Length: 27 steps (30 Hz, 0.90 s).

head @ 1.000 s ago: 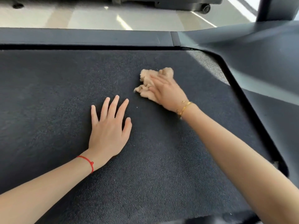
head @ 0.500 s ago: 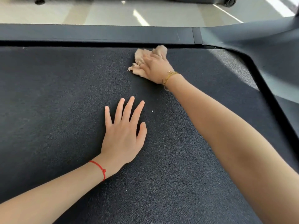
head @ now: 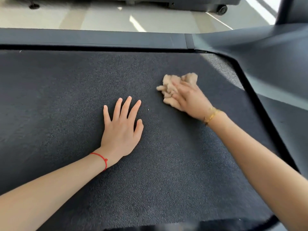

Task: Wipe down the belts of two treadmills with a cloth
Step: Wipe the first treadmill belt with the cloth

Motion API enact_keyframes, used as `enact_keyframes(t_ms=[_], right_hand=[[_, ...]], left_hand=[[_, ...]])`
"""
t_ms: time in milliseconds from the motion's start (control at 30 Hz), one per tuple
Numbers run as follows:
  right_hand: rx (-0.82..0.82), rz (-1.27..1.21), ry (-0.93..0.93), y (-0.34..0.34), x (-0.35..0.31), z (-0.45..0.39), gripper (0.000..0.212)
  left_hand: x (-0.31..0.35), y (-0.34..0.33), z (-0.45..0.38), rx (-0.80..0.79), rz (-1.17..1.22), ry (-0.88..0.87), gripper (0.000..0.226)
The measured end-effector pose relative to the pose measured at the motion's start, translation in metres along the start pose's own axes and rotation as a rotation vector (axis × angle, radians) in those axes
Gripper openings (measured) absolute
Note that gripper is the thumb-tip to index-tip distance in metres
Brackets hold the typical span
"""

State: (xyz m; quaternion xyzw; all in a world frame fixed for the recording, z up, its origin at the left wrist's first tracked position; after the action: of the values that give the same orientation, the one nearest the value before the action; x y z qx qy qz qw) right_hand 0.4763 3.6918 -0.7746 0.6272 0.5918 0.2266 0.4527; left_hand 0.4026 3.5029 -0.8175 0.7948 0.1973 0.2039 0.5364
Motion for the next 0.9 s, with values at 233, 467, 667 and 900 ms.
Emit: enact_keyframes(t_ms=[233,467,667,900], right_hand=[[-0.054,0.065,0.043,0.013,-0.050,0.074,0.056],[0.014,0.249,-0.310,0.034,0.024,0.067,0.064],[0.037,0.073,-0.068,0.031,-0.090,0.113,0.047],[0.062,0.131,-0.075,0.073,-0.048,0.129,0.034]], left_hand=[[0.000,0.000,0.001,0.013,0.034,0.009,0.067],[-0.001,0.000,-0.001,0.013,0.042,0.018,0.071],[-0.001,0.002,0.001,0.041,0.067,0.027,0.065],[-0.002,0.001,0.002,0.037,0.069,0.028,0.057]])
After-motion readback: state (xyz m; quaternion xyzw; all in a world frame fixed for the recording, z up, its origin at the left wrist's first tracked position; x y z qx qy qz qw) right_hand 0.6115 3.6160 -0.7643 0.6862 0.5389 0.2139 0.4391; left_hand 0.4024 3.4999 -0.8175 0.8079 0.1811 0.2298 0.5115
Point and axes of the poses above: each hand's wrist, its own z-axis away from the middle knuckle, its own y-axis out of the back of the hand, x = y × z, the point moved 10 cm from there along -z, towards the middle knuckle, and after that the axes turned 15 degrees about x, right-handed, at the moved point
